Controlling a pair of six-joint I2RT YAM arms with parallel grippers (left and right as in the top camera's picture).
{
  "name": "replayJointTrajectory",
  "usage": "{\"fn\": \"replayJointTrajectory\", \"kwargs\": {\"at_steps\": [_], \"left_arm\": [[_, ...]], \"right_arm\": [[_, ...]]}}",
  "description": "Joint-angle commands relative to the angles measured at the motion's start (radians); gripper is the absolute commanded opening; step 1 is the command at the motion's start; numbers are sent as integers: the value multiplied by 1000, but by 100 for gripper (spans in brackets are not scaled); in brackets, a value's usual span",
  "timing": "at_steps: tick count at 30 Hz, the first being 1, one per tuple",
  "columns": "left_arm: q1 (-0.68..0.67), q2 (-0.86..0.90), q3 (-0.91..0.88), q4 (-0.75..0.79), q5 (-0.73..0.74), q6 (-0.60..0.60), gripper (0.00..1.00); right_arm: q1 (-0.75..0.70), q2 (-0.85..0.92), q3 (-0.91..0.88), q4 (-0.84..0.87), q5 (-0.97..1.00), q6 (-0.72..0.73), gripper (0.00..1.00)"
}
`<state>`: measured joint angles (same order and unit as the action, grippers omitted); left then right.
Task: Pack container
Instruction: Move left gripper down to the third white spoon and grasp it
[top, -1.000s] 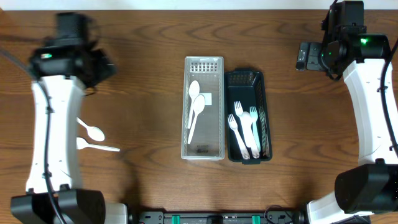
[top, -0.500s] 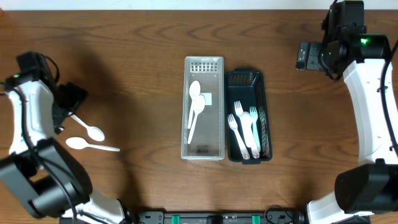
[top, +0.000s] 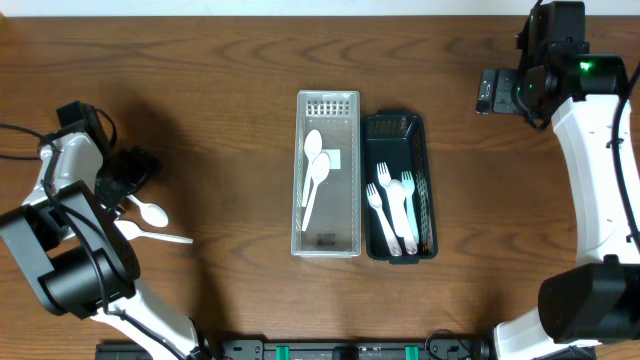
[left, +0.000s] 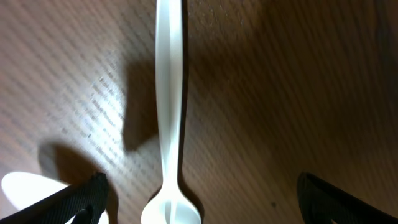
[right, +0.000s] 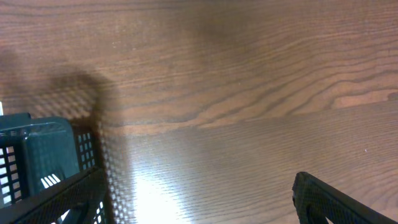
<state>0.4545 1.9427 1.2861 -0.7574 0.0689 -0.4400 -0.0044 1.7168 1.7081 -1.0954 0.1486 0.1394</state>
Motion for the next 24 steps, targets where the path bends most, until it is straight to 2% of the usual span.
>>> {"fn": "replayJointTrajectory", "kwargs": {"at_steps": [1, 13, 15, 18, 20, 22, 24], "left_arm": [[0, 32, -5, 5, 3, 24, 98], [0, 90, -6, 6, 4, 24, 100], [0, 90, -6, -5, 3, 24, 83], [0, 90, -6, -14, 3, 24, 68], [0, 90, -6, -16, 3, 24, 51], [0, 90, -6, -19, 3, 24, 38], [0, 90, -6, -19, 3, 24, 31]], "right_arm": [[-10, 4, 11, 0, -2, -18, 99], [-10, 4, 11, 0, -2, -25, 99], [-10, 4, 11, 0, -2, -25, 99], [-10, 4, 11, 1, 3, -25, 99], [-10, 4, 11, 2, 6, -26, 99], [-10, 4, 11, 1, 6, -26, 99], [-10, 4, 11, 2, 6, -26, 99]]}}
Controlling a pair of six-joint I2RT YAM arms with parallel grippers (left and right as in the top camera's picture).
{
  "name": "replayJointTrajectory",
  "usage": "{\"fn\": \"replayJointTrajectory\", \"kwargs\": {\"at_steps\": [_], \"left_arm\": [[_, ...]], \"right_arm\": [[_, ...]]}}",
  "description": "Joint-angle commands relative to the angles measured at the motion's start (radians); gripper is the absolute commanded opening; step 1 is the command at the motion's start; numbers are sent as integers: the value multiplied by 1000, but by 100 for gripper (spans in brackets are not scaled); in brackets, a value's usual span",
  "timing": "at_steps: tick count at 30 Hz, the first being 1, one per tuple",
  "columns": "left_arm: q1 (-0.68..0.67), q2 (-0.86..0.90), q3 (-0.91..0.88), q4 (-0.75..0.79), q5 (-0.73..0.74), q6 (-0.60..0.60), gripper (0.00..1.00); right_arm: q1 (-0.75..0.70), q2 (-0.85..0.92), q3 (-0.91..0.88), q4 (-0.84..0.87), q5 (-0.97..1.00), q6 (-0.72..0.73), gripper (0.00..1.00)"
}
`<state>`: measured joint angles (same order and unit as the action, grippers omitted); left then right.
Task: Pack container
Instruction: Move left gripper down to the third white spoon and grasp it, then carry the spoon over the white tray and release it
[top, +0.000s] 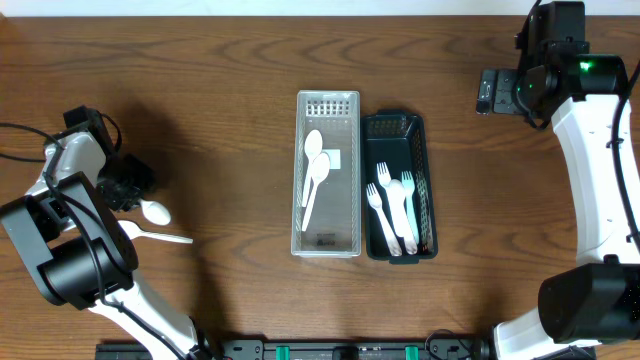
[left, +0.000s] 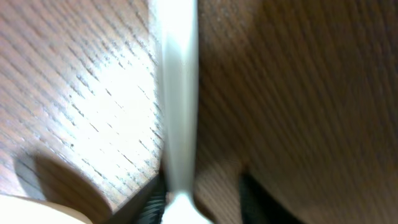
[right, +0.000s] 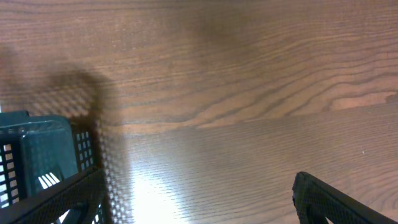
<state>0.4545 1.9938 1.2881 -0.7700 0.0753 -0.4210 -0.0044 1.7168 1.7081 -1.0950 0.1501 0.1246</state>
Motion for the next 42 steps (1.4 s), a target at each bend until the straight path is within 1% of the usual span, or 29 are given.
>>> {"fn": "replayJointTrajectory", "kwargs": {"at_steps": [1, 3, 5, 14, 18, 21, 23, 26, 32, 37, 42], "left_arm": [[0, 39, -8, -9, -3, 5, 26], [0, 39, -8, -11, -3, 5, 12], [0, 39, -8, -13, -3, 5, 7], [0, 39, -3, -18, -3, 5, 6], [-14, 22, 35, -66, 8, 5, 6], [-50, -26, 80, -116, 34, 11, 6], [-96, -77, 113, -143, 74, 33, 6], [-200, -178, 150, -166, 100, 36, 6], [-510, -352, 166, -137, 100, 35, 6], [-761, -372, 166, -118, 100, 35, 6], [-923, -333, 159, -98, 85, 35, 6]], "right_arm": [[-10, 4, 11, 1, 5, -11, 99], [-10, 4, 11, 1, 5, -11, 99], [-10, 4, 11, 1, 5, -11, 99], [-10, 4, 11, 1, 5, -19, 99], [-10, 4, 11, 0, 5, -18, 99], [-10, 4, 11, 6, 4, -18, 99], [-10, 4, 11, 6, 4, -18, 99], [-10, 4, 11, 6, 4, -18, 99], [-10, 4, 11, 3, 3, -18, 99], [-10, 4, 11, 3, 3, -18, 99], [-10, 4, 11, 3, 3, -18, 99]]}}
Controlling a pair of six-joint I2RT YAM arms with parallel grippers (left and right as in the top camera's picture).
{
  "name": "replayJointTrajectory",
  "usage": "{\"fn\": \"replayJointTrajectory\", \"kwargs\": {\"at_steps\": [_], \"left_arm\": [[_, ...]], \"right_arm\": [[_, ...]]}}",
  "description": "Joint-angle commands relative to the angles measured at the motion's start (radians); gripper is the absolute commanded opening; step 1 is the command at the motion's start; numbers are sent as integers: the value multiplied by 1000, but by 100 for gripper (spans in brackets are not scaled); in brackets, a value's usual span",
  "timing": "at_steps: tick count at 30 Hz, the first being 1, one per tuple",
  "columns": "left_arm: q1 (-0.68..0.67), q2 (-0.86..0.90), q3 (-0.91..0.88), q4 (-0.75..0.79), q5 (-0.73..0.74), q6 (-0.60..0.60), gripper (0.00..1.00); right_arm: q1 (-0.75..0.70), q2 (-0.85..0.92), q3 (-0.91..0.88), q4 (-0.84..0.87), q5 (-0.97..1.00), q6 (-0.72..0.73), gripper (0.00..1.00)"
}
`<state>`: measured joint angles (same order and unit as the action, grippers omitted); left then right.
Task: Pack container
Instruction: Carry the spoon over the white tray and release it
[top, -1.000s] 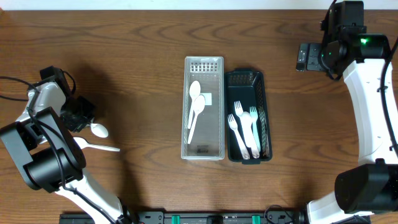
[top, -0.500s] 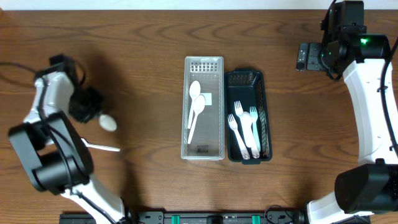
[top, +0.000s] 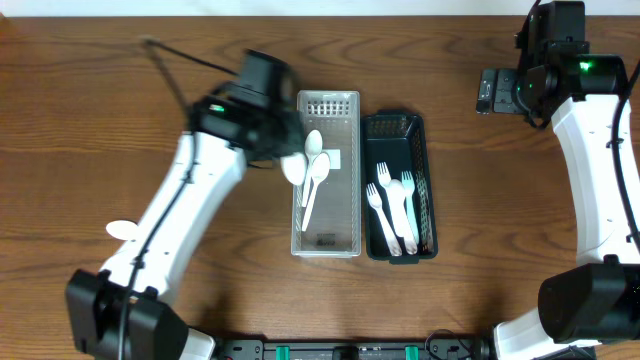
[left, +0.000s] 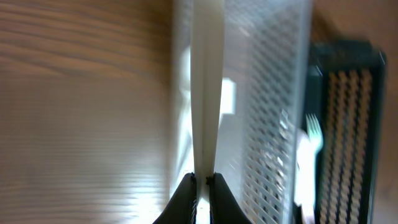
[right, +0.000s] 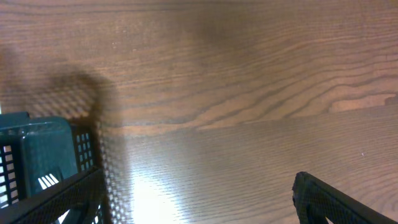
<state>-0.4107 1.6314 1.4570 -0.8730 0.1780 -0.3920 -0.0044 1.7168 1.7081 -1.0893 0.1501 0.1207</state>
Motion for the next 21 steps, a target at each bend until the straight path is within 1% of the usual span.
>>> {"fn": "replayJointTrajectory", "kwargs": {"at_steps": [1, 6, 7, 8, 9, 10, 12, 13, 15, 18, 21], "left_arm": [[-76, 38, -13, 7, -25, 6, 6], [-119, 97, -14, 6, -39, 6, 6], [-122, 107, -14, 4, -39, 6, 11], [-123, 114, -14, 3, -39, 6, 22], [-123, 117, -14, 2, -39, 6, 40], [-123, 118, -14, 2, -39, 6, 47], [-121, 116, -12, 3, -39, 6, 54], [-119, 113, -10, 3, -39, 6, 56], [-113, 102, -1, -1, -39, 13, 56], [-87, 47, 10, -5, -43, 57, 57], [-31, -40, 10, -21, -132, 51, 58]], "right_arm": [[-10, 4, 11, -2, 3, -14, 99], [-10, 4, 11, -3, 3, -14, 99], [-10, 4, 11, -3, 3, -14, 99], [-10, 4, 11, -3, 3, -14, 99], [-10, 4, 11, -3, 3, -14, 99], [-10, 4, 11, -4, 3, -14, 99], [-10, 4, 11, -4, 3, -14, 99], [-10, 4, 11, -5, 3, -14, 99], [-10, 4, 11, -6, 3, -14, 99], [-10, 4, 11, -6, 3, -14, 99], [-10, 4, 11, -6, 3, -14, 99]]}}
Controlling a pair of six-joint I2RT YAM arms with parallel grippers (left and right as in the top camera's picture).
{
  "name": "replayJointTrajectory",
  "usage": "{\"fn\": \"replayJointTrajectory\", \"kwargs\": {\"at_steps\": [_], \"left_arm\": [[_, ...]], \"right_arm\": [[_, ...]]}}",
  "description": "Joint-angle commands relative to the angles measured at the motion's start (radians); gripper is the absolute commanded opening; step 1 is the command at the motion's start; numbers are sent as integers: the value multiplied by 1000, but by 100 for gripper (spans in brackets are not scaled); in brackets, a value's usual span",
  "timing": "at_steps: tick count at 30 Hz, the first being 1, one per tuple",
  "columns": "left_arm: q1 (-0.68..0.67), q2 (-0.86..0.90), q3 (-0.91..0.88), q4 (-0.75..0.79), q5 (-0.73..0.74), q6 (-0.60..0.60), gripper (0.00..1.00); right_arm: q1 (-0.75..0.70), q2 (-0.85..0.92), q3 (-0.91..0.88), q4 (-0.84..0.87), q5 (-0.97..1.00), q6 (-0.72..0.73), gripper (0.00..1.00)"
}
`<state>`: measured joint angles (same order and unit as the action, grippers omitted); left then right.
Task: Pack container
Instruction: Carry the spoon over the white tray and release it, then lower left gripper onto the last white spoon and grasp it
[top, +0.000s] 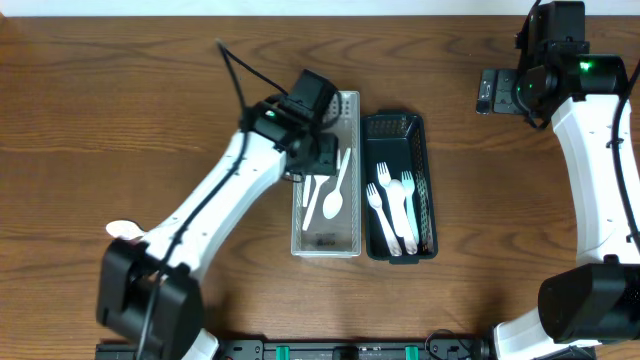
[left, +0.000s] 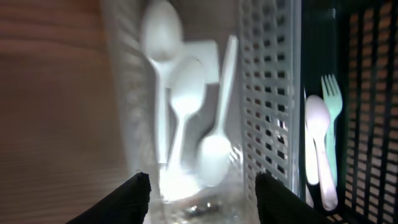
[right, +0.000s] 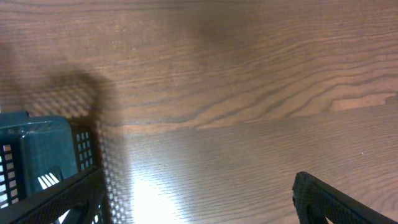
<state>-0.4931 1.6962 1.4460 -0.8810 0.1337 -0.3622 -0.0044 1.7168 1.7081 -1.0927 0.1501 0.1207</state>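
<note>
A clear tray (top: 327, 250) at the table's middle holds three white spoons (top: 333, 192). My left gripper (top: 318, 158) hovers over its far half, open and holding nothing. In the left wrist view the gripper (left: 205, 199) looks down into the clear tray (left: 267, 93), where a spoon (left: 214, 152) lies bowl-down beside two others. A dark green tray (top: 397, 123) stands against the clear one's right side, holding white forks (top: 395, 210). My right gripper (top: 485, 92) hangs open at the far right, away from both trays. It is open (right: 196, 208) over bare wood.
One white spoon (top: 122, 230) lies alone on the wood at the left. A corner of the dark green tray (right: 37, 143) shows at the left of the right wrist view. The table's far edge runs along the top.
My left gripper, then shut on a spoon at the clear tray's left edge, is now open over the tray. The spoon lies inside with the other two. The right arm has not moved.
My left gripper was open over a spoon at the table's left, where two white pieces lay. Then its jaws were close around the handle. Later it held the spoon by the clear tray. Now the spoon is in the tray and one piece remains at left.
</note>
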Motion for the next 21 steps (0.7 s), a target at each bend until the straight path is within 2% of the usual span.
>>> {"fn": "replayJointTrajectory", "kwargs": {"at_steps": [1, 3, 6, 8, 10, 14, 15, 21], "left_arm": [[80, -136, 21, -28, -140, 2, 60], [150, -188, 21, -66, -234, -51, 64], [290, -242, 17, -125, -292, -190, 64], [393, -258, 12, -163, -292, -319, 71], [507, -261, 2, -207, -292, -476, 85], [707, -258, -92, -210, -291, -752, 89], [743, -257, -122, -197, -286, -793, 93], [919, -207, -334, -19, -166, -798, 94]], "right_arm": [[-10, 4, 11, -2, 4, -14, 99], [-10, 4, 11, -3, 3, -14, 99], [-10, 4, 11, -2, 3, -14, 99], [-10, 4, 11, -2, 3, -14, 99], [-10, 4, 11, -2, 3, -14, 99], [-10, 4, 11, -2, 3, -14, 99], [-10, 4, 11, -2, 3, -14, 99], [-10, 4, 11, -3, 3, -14, 99]]}}
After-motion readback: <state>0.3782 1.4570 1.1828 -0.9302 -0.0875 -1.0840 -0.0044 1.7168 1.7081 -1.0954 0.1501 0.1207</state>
